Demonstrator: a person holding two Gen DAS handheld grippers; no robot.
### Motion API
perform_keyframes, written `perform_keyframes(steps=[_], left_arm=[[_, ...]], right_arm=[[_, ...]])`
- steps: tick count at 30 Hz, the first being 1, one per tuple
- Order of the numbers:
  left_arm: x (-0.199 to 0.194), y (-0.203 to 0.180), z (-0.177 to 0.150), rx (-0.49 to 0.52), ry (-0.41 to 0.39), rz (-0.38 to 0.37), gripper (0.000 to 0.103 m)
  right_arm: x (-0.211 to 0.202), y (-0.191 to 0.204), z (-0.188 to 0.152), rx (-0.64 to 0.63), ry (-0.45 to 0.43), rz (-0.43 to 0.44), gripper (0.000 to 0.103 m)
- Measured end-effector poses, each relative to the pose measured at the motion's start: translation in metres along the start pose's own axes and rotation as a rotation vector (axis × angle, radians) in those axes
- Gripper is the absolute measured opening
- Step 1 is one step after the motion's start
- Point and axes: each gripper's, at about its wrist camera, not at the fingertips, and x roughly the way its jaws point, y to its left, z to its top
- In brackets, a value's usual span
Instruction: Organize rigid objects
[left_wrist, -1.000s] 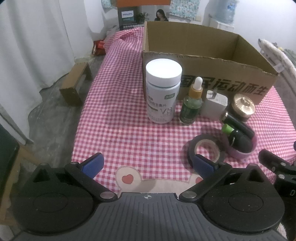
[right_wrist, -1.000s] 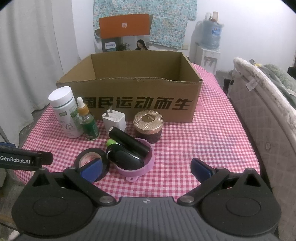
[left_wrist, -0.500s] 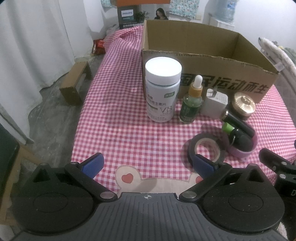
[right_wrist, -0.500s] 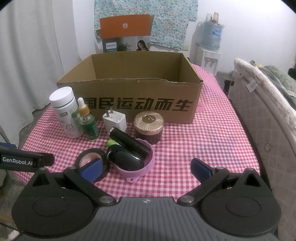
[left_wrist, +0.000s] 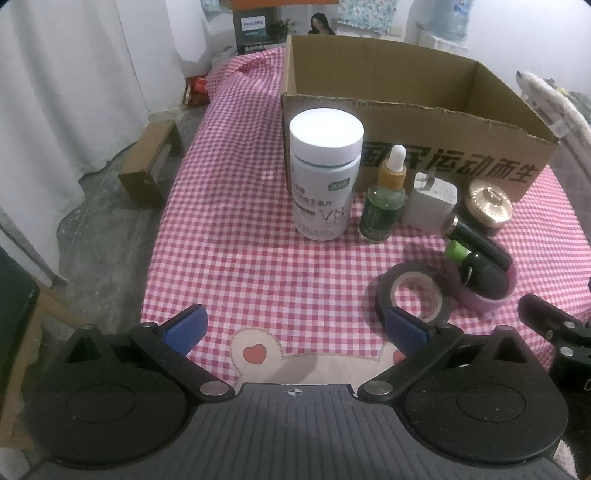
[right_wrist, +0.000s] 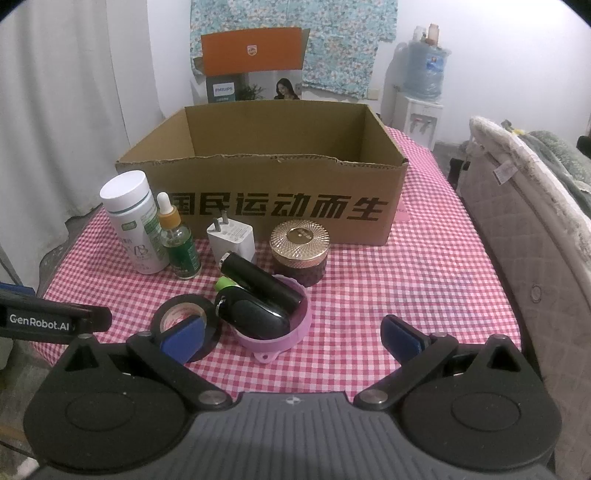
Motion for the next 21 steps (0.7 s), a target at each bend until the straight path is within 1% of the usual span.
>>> perform_keyframes(steps=[21], left_arm=[[0.0037,-0.0008,0.0035,0.005,0.012,0.002,0.103]], right_arm=[[0.0042,0.0025,0.0017,-0.006,0.014,0.007,0.103]])
